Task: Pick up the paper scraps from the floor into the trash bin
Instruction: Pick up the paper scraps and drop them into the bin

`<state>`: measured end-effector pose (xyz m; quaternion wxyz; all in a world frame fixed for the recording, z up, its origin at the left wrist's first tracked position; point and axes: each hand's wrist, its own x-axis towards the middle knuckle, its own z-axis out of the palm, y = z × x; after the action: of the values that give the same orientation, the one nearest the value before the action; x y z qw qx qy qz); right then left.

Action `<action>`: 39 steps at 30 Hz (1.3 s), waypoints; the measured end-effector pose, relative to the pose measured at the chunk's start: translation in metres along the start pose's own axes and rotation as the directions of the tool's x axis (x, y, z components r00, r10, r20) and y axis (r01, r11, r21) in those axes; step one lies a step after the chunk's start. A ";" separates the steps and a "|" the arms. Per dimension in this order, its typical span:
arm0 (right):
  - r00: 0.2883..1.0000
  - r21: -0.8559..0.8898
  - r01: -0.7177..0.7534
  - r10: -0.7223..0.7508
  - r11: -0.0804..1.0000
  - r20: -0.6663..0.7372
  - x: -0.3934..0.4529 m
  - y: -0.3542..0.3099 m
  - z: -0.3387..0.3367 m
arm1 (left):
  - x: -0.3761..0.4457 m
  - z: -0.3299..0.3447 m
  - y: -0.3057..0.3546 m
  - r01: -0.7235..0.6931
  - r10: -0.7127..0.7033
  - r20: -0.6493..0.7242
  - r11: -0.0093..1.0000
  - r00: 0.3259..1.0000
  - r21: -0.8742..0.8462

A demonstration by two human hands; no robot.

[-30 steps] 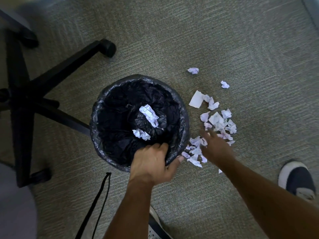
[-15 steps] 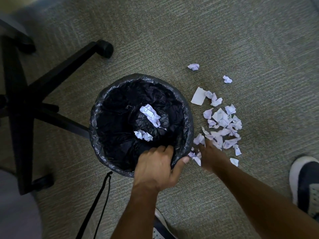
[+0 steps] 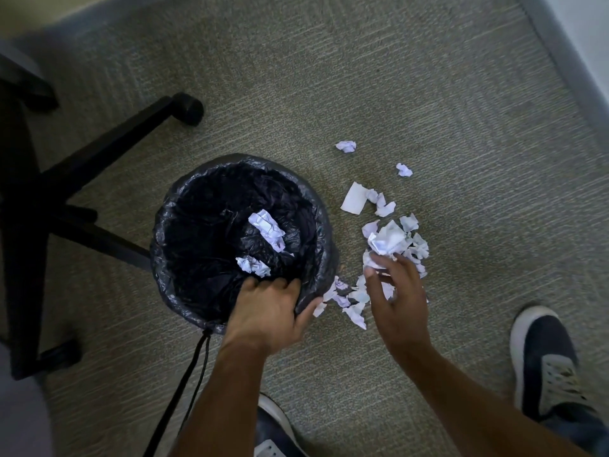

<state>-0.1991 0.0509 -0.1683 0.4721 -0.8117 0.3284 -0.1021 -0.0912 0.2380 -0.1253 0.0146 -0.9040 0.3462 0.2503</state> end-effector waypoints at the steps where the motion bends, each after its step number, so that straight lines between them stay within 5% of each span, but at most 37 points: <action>1: 0.999 0.040 0.029 -0.028 0.999 -0.017 0.001 -0.012 -0.001 | 0.001 0.000 0.001 0.003 -0.003 0.011 1.000 1.000 0.009; 5: 0.986 0.131 0.157 -0.163 0.979 0.040 0.007 -0.053 -0.001 | 0.003 0.002 0.002 0.037 -0.037 0.021 0.999 0.999 0.007; 10: 0.848 0.149 0.445 -0.469 0.883 0.247 0.017 -0.064 0.015 | 0.001 0.001 0.003 0.084 -0.081 0.042 0.993 0.996 -0.084; 12: 0.876 0.166 0.388 -0.419 0.907 0.239 0.018 -0.062 0.015 | -0.001 -0.003 0.004 0.113 -0.107 0.068 0.990 0.992 -0.090; 16: 0.994 0.089 0.068 -0.075 0.994 0.078 0.024 -0.032 0.011 | -0.002 -0.008 0.001 0.100 -0.100 0.070 0.995 0.993 -0.004; 19: 0.958 -0.292 -0.072 0.148 0.954 0.245 0.029 0.030 0.008 | 0.002 -0.015 -0.011 0.080 -0.084 0.065 0.995 0.994 0.062; 23: 0.799 -0.669 0.095 0.344 0.737 0.492 0.033 0.074 0.007 | 0.005 -0.022 -0.032 0.085 -0.086 0.051 0.996 0.995 0.023; 28: 0.724 -0.627 0.252 0.286 0.738 0.628 0.044 0.070 0.036 | 0.005 -0.014 -0.032 0.086 -0.084 0.092 0.996 0.992 -0.014; 33: 0.557 -0.572 0.480 0.273 0.665 0.785 0.049 0.075 0.059 | 0.006 -0.010 -0.041 0.093 -0.091 0.042 0.995 0.995 -0.042; 39: 0.545 -0.615 0.513 0.327 0.599 0.772 0.050 0.086 0.064 | 0.007 -0.008 -0.043 0.078 -0.077 0.017 0.996 0.997 -0.049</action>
<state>-0.1681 0.0350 -0.2815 0.1472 -0.8937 0.0213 0.4233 -0.0558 0.2645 -0.1283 0.0046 -0.9149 0.3043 0.2650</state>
